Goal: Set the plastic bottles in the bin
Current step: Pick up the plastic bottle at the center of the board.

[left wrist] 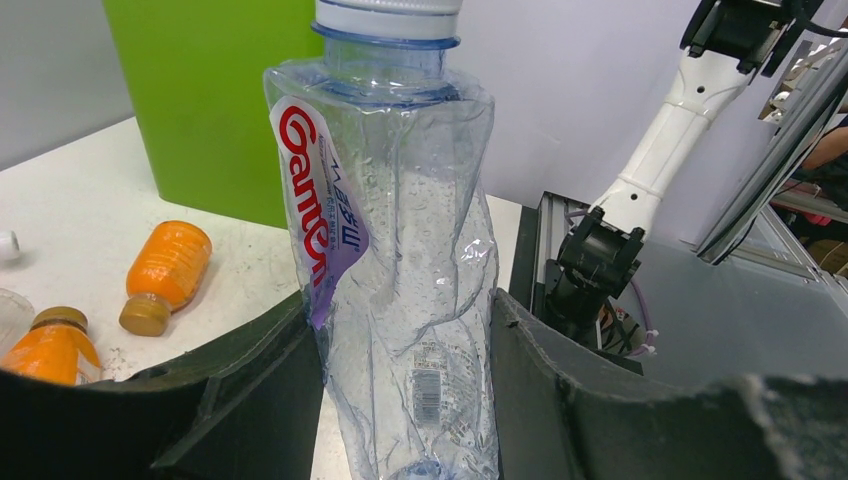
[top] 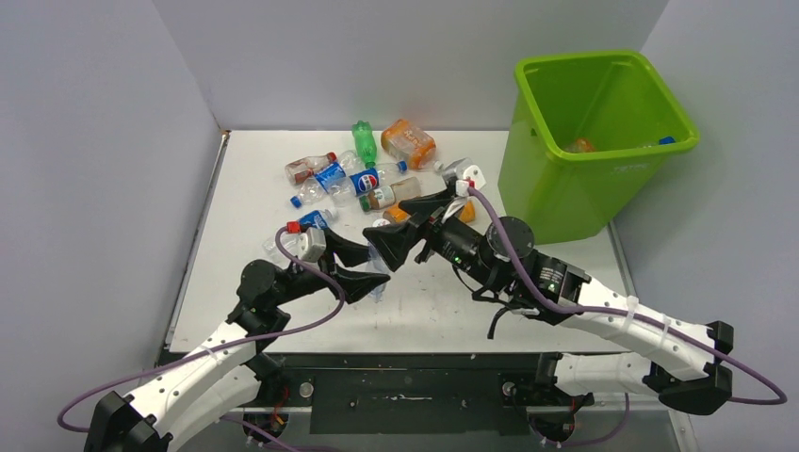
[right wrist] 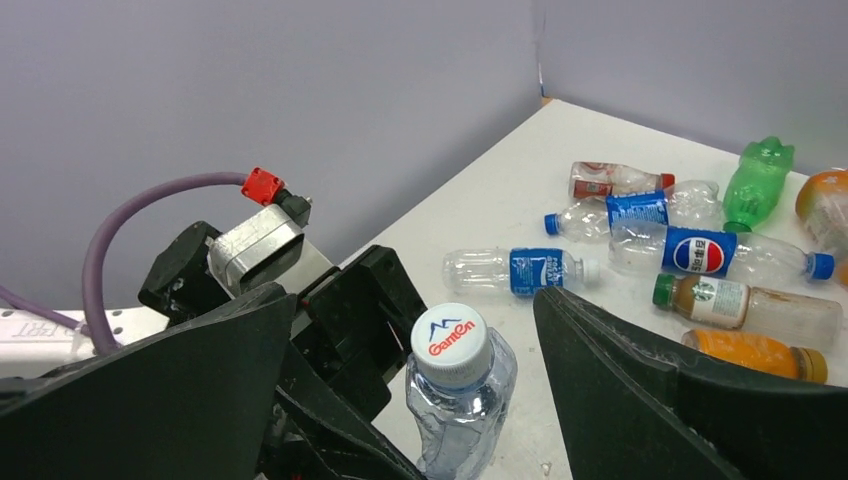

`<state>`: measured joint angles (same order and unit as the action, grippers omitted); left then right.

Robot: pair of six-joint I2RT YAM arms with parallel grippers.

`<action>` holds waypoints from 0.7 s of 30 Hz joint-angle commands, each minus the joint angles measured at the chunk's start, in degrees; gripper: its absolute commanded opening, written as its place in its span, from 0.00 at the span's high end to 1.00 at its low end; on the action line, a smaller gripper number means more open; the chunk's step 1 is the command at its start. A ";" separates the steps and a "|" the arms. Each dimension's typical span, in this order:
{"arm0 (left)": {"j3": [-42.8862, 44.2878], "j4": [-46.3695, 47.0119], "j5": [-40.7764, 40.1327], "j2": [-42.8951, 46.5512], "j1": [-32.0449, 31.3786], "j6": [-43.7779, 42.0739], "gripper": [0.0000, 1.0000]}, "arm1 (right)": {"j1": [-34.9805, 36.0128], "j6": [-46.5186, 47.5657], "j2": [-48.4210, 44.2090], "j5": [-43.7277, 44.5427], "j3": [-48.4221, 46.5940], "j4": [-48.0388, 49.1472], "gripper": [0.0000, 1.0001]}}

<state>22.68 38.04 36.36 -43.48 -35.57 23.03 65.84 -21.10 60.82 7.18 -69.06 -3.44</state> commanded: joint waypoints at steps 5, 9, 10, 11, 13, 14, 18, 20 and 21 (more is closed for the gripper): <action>3.87 -2.18 -2.11 0.59 -0.73 -2.37 0.80 | 4.41 4.17 3.52 10.80 -3.24 -4.80 0.14; 3.88 -2.09 -2.13 0.75 -0.86 -2.11 0.80 | 4.69 4.02 5.01 12.64 -4.21 -5.91 0.28; 3.87 -2.02 -2.16 0.89 -0.94 -2.15 0.80 | 4.72 3.95 5.32 12.75 -4.31 -6.10 0.31; 3.82 -2.09 -2.29 0.98 -1.06 -2.11 0.80 | 4.69 3.76 5.59 13.03 -4.33 -6.32 0.34; 3.78 -2.25 -2.76 1.17 -1.19 -2.19 0.80 | 4.73 3.10 6.01 13.74 -4.22 -6.81 0.37; 3.86 -2.53 -2.89 1.26 -1.28 -2.31 0.80 | 4.73 2.68 6.10 14.22 -4.08 -6.94 0.37; 3.96 -2.97 -2.96 1.60 -1.84 -2.68 0.80 | 4.73 1.22 6.04 15.46 -2.41 -6.01 0.44; 3.87 -3.16 -3.16 1.80 -2.23 -2.84 0.80 | 4.71 0.64 6.02 15.73 -2.02 -5.74 0.51; 3.87 -3.34 -3.35 1.90 -2.44 -3.08 0.80 | 4.73 0.60 6.03 15.80 -1.86 -5.55 0.54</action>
<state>23.62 34.41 34.26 -42.68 -37.19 21.37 70.22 -19.09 67.16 20.73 -70.72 -11.09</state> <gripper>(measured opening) 0.517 0.505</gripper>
